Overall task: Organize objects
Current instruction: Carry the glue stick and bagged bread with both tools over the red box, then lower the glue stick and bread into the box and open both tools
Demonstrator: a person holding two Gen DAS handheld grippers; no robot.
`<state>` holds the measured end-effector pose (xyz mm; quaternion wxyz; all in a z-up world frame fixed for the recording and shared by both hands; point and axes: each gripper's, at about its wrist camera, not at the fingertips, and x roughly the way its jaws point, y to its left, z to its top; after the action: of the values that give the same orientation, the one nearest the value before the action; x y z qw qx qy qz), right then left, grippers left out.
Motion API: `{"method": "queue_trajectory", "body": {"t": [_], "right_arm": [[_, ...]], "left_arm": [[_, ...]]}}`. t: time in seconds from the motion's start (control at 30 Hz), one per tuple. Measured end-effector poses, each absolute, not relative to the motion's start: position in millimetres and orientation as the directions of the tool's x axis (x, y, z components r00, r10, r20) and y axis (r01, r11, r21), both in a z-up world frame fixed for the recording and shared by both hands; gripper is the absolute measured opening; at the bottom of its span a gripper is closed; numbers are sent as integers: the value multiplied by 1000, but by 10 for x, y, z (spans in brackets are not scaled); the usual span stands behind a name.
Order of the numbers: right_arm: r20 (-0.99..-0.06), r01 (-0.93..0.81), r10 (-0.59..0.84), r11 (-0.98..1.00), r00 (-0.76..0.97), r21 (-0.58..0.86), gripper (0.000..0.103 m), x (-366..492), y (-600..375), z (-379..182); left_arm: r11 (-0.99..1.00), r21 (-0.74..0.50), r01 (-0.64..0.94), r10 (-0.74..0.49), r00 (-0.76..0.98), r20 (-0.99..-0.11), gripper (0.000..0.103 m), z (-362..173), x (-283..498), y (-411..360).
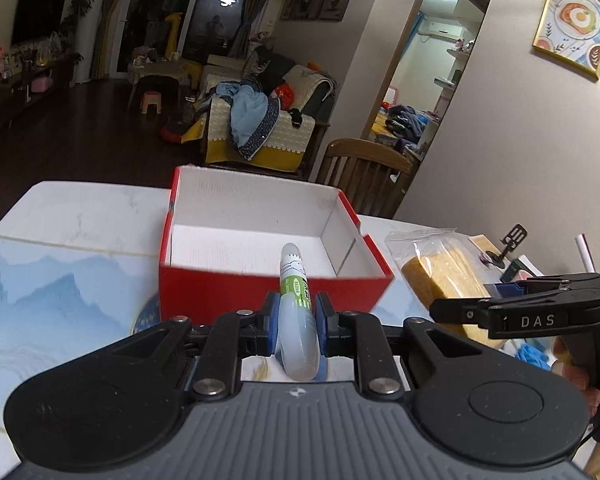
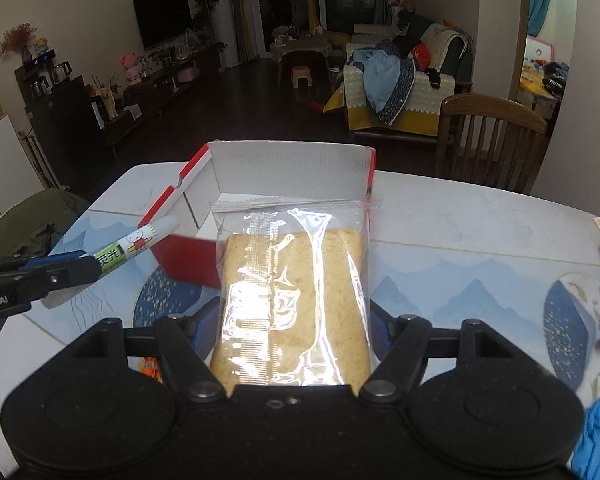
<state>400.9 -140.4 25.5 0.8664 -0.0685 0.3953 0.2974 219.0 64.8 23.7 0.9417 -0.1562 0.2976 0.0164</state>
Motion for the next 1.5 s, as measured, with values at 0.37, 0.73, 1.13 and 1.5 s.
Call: {"method": "queue_trajectory", "body": {"t": [0.37,0.73,1.13,1.5], "right_arm": [[-749,-593,449,800,488,93,71,4678,-889,107],[-791,-602,386,798,475,27,71,5272,-399,-206],[-875,-642,335,765,349,37,71,5583,-138,-683],[-922,-692,251,722,294,-24,71,5556,20,-920]], "left_arm": [[980,-141,-138,28,805,-592,18,233,3005,719],[988,2,-155,116,729,-674,18,-62,3799,913],[987,-8,-159,89,598,-796,18,-512,4333,1106],[988,-40,-152,41,494,-869,18,-780,4534,1194]]}}
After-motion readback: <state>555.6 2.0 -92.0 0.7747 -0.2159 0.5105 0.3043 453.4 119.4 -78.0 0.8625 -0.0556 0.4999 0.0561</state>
